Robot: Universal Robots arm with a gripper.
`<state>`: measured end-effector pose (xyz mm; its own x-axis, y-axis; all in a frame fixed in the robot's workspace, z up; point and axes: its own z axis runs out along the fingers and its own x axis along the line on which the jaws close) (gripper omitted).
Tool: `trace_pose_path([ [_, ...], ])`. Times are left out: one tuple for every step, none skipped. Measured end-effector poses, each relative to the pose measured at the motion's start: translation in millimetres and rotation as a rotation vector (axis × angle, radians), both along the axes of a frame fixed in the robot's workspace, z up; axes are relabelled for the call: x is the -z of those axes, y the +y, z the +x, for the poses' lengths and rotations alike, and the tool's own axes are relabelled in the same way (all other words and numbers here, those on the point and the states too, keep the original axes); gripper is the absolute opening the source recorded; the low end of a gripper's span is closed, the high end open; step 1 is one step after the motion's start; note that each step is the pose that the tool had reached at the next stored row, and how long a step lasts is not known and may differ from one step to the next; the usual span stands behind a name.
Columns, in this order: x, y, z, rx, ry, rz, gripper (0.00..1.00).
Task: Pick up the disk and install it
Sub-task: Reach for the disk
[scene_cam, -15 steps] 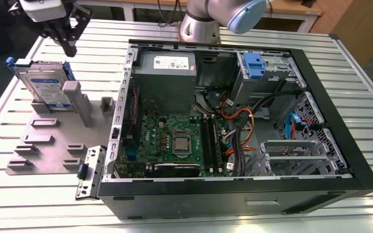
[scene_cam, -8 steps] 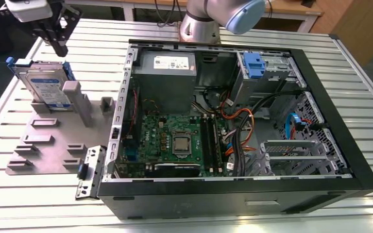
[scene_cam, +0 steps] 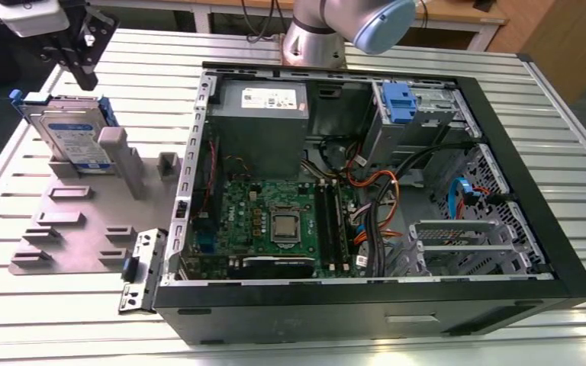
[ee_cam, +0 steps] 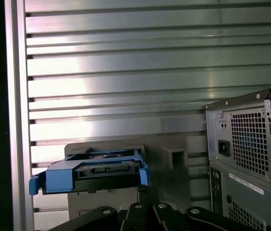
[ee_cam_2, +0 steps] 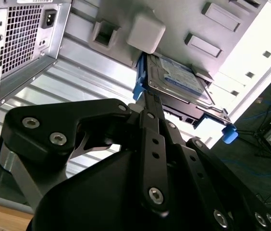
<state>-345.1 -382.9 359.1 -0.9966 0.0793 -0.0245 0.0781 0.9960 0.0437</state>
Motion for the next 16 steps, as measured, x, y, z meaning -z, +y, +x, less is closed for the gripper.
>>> trace_pose_path([
  [0.1,0.0,-0.5,0.000,-0.0001,0.0000,0.11],
  [0.2,0.0,-0.7,0.000,-0.0001,0.0000,0.11],
  [0.2,0.0,-0.8,0.000,0.0000,0.0000,0.11],
  [0.2,0.0,-1.0,0.000,0.0000,0.0000,0.11],
  [0.2,0.0,-1.0,0.000,0.0000,0.0000,0.11],
  [0.2,0.0,-1.0,0.000,0.0000,0.0000,0.11],
  [0.2,0.0,-1.0,0.000,0.0000,0.0000,0.11],
  [0.2,0.0,-1.1,0.000,0.0001,-0.0003,0.11],
  [0.3,0.0,-1.1,0.000,0.0001,-0.0011,0.11],
  [0.6,0.0,-1.1,0.000,-0.0001,-0.0020,0.11],
  [1.0,0.0,-1.2,-0.001,-0.0001,-0.0029,0.11],
  [1.4,0.0,-1.3,-0.002,-0.0001,-0.0032,0.11],
  [1.8,0.0,-1.4,-0.003,0.0000,-0.0037,0.11],
  [2.1,0.0,-1.7,-0.004,0.0001,-0.0042,0.11],
  [2.5,0.0,-2.2,-0.005,0.0001,-0.0046,0.11],
  [2.9,0.0,-2.9,-0.005,0.0000,-0.0049,0.11],
])
